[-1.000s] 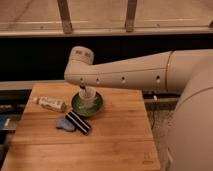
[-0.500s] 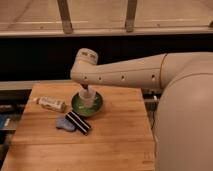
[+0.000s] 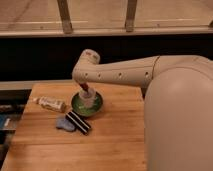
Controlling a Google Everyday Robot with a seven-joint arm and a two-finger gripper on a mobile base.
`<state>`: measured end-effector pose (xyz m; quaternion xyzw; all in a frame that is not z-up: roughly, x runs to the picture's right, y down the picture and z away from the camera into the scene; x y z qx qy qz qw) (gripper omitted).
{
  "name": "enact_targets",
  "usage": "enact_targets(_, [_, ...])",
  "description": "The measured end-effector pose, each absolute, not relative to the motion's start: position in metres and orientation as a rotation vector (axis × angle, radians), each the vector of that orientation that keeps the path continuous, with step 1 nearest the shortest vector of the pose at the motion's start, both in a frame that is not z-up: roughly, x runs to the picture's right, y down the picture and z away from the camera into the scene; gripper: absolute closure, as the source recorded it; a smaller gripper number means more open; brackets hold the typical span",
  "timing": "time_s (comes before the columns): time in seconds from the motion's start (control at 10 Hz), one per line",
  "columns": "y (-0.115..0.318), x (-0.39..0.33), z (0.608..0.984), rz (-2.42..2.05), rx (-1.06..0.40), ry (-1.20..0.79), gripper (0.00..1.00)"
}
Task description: Place the pepper in the ceramic cup
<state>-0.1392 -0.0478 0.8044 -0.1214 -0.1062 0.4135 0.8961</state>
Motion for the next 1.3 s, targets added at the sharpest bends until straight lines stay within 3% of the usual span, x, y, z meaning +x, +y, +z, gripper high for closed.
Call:
enact_targets(0.8, [-0.019,-0.129,0.842,0.923,-0.318,-0.219,0.98])
enact_targets(1.3, [-0.019,-0.128,0.842,0.923,-0.317,-0.218,0.48])
